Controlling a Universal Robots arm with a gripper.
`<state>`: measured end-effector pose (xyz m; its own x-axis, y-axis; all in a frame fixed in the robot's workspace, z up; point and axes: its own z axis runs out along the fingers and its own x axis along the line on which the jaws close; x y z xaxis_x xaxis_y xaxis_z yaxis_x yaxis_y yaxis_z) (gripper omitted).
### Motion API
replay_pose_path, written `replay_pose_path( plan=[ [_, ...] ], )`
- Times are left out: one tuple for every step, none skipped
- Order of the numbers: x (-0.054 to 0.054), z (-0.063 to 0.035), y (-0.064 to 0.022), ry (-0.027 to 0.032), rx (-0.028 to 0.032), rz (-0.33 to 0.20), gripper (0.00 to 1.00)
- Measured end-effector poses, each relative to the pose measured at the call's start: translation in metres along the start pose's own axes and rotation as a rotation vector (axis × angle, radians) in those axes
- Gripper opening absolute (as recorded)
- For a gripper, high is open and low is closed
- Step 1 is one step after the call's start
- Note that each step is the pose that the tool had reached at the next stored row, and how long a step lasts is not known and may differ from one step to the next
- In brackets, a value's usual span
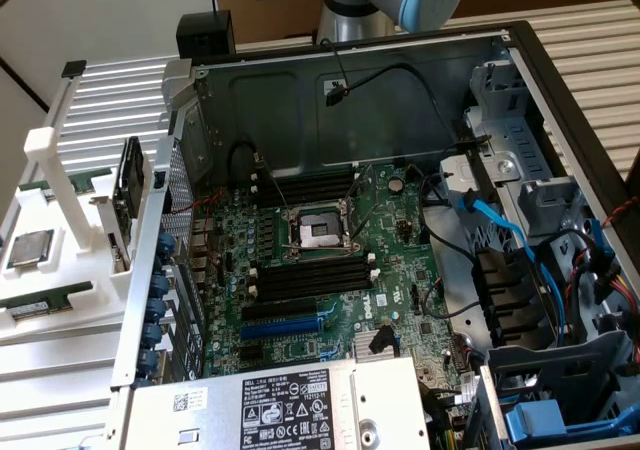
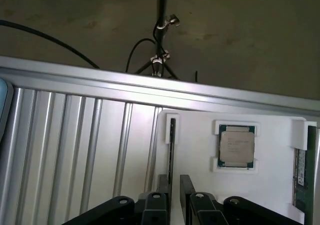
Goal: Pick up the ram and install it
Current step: 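Pick up the ram and move it above insertion slot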
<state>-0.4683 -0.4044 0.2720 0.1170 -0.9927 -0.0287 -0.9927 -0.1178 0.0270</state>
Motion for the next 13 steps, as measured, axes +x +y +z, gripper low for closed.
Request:
replay_pose_path(
  plan=[
    [0.0,0.0006,0.0,0.0003,0.0029,0.0,0.24],
    [0.0,0.0008,0.0,0.0004,0.0037,0.0,0.24],
    [0.0,0.0011,-0.0004,0.0012,0.0036,0.0,0.24],
    [0.0,0.0019,-0.0011,0.0017,0.0035,0.0,0.24],
    [0.001,0.007,-0.0048,0.002,0.004,0.0,0.24],
    [0.001,0.0087,-0.0058,0.0021,0.004,0.0,0.24],
    [0.001,0.0104,-0.007,0.0022,0.0038,0.0,0.24],
    [0.001,0.0123,-0.0083,0.0022,0.0038,0.0,0.24],
    [0.0,0.0142,-0.0094,0.0023,0.0039,0.0,0.24],
    [0.0,0.0158,-0.01,0.0023,0.004,0.0,0.24],
    [0.0,0.0176,-0.0105,0.0023,0.0041,0.0,0.24],
    [0.0,0.0193,-0.0106,0.0024,0.0043,0.0,0.24],
    [0.0,0.0213,-0.0107,0.0024,0.0047,0.0,0.24]
  ],
)
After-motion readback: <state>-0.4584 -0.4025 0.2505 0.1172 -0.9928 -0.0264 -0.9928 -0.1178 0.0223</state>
